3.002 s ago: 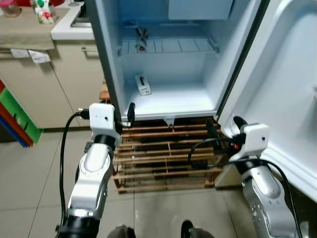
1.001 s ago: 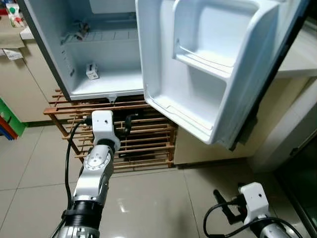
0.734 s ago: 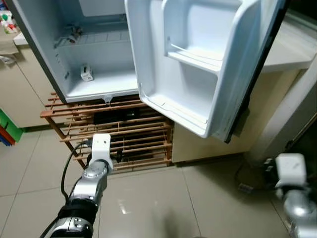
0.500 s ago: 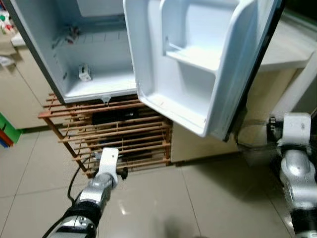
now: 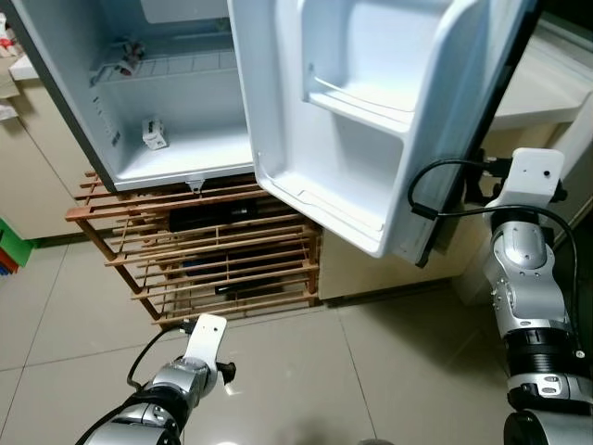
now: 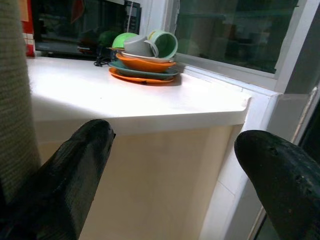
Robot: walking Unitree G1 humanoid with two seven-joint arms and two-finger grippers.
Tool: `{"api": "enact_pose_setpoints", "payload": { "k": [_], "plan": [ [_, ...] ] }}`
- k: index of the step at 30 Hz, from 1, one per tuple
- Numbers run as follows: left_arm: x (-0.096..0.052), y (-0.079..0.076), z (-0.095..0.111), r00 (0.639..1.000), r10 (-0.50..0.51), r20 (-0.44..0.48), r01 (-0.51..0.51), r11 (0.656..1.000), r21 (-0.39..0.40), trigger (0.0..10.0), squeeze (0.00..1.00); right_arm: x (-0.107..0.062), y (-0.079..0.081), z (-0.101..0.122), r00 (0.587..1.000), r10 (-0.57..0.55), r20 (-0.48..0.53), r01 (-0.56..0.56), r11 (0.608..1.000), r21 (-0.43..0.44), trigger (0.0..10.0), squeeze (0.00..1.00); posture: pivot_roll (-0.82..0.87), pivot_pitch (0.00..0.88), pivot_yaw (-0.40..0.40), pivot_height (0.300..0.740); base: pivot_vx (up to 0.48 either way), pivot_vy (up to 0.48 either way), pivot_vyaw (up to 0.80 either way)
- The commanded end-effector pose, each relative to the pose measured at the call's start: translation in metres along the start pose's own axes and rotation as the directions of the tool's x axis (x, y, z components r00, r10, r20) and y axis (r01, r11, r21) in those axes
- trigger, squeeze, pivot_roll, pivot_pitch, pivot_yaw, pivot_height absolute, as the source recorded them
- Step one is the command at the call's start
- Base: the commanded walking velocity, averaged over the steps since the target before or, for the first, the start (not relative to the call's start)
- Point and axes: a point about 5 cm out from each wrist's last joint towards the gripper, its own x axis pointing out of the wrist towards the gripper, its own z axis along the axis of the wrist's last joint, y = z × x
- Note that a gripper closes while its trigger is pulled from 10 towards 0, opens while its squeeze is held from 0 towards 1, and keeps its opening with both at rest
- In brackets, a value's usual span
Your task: Restocking fridge
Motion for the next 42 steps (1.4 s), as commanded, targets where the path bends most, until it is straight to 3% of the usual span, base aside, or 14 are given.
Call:
{"api": "enact_pose_setpoints", "payload": {
  "k": [1, 3, 5, 8, 11, 13, 19, 21, 25, 29, 32, 33, 36, 42],
  "plan": [
    [0.0, 0.003, 0.0, 1.0, 0.007, 0.003, -0.007, 1.0, 0.013, 10.0, 0.0, 0.001, 0.01, 0.009, 0.999, 0.042, 0.03, -0.042, 0.999, 0.01, 10.0, 0.14, -0.19, 0.0, 0.077, 0.74, 0.0, 0.0, 0.0],
    [0.0, 0.003, -0.003, 1.0, 0.008, -0.006, -0.008, 1.0, 0.016, 10.0, 0.0, 0.0, 0.014, 0.011, 0.997, 0.064, 0.034, -0.065, 0.998, 0.025, 10.0, 0.14, -0.19, 0.0, 0.077, 0.74, 0.0, 0.0, 0.0],
    [0.001, 0.005, -0.022, 0.998, 0.032, -0.063, -0.028, 0.998, 0.06, 10.0, 0.0, -0.025, 0.041, 0.03, 0.949, 0.307, 0.063, -0.314, 0.934, 0.174, 10.0, 0.14, -0.21, 0.0, 0.086, 0.74, 0.0, 0.0, 0.0],
    [0.0, 0.009, -0.058, 0.983, 0.065, -0.171, -0.04, 0.988, 0.149, 10.0, 0.0, -0.116, 0.082, 0.079, 0.495, 0.83, 0.257, -0.824, 0.355, 0.442, 10.0, 0.11, -0.22, 0.0, 0.095, 0.74, 0.0, 0.0, 0.0],
    [0.0, 0.007, -0.063, 0.981, 0.062, -0.186, -0.031, 0.986, 0.163, 10.0, 0.0, -0.125, 0.073, 0.077, 0.432, 0.857, 0.279, -0.834, 0.263, 0.484, 10.0, 0.11, -0.22, 0.0, 0.095, 0.74, 0.0, 0.0, 0.0],
    [0.0, 0.005, -0.064, 0.98, 0.061, -0.188, -0.029, 0.985, 0.169, 10.0, 0.0, -0.119, 0.067, 0.063, 0.471, 0.853, 0.225, -0.806, 0.312, 0.503, 10.0, 0.11, -0.24, 0.0, 0.097, 0.74, 0.0, 0.0, 0.0],
    [0.0, 0.01, -0.053, 0.987, 0.07, -0.147, -0.045, 0.985, 0.166, 10.0, 0.0, -0.091, 0.049, 0.01, 0.673, 0.733, -0.101, -0.62, 0.634, 0.462, 10.0, 0.11, -0.23, 0.0, 0.091, 0.74, 0.0, 0.0, 0.0],
    [0.002, 0.006, -0.034, 0.997, 0.065, -0.047, -0.057, 0.984, 0.17, 10.0, 0.0, -0.076, 0.038, -0.005, 0.779, 0.591, -0.209, -0.507, 0.791, 0.343, 10.0, 0.11, -0.21, 0.0, 0.09, 0.74, 0.0, 0.0, 0.0],
    [-0.003, 0.003, 0.024, 0.962, 0.094, 0.255, -0.127, 0.985, 0.115, 10.0, 0.0, -0.062, 0.018, -0.012, 0.905, 0.365, -0.219, -0.326, 0.926, 0.192, 10.0, 0.11, -0.2, 0.0, 0.081, 0.74, 0.0, 0.0, 0.0],
    [-0.021, 0.015, 0.073, 0.835, 0.101, 0.541, -0.096, 0.995, -0.038, 10.0, 0.0, -0.064, 0.01, -0.015, 0.949, 0.257, -0.181, -0.227, 0.958, 0.174, 10.0, 0.12, -0.17, 0.0, 0.066, 0.74, 0.0, 0.0, 0.0],
    [-0.07, 0.017, 0.14, 0.546, 0.109, 0.831, -0.026, 0.993, -0.113, 10.0, 0.0, -0.072, 0.019, -0.027, 0.95, 0.248, -0.192, -0.218, 0.962, 0.166, 10.0, 0.12, -0.16, 0.0, 0.057, 0.74, 0.0, 0.0, 0.0],
    [-0.07, 0.017, 0.14, 0.546, 0.109, 0.831, -0.026, 0.993, -0.113, 10.0, 0.0, -0.072, 0.019, -0.027, 0.95, 0.248, -0.192, -0.218, 0.962, 0.166, 10.0, 0.12, -0.16, 0.0, 0.057, 0.74, 0.0, 0.0, 0.0],
    [-0.126, 0.016, 0.188, 0.293, 0.136, 0.947, 0.037, 0.988, -0.153, 10.0, 0.0, -0.079, 0.034, -0.032, 0.943, 0.291, -0.163, -0.263, 0.949, 0.174, 10.0, 0.12, -0.15, 0.0, 0.047, 0.74, 0.0, 0.0, 0.0],
    [-0.133, 0.022, 0.197, 0.292, 0.173, 0.941, 0.071, 0.977, -0.202, 10.0, 0.0, -0.082, 0.044, -0.032, 0.937, 0.324, -0.129, -0.296, 0.934, 0.199, 10.0, 0.13, -0.14, 0.0, 0.052, 0.74, 0.196, 0.24, 0.0]
  ]
}}
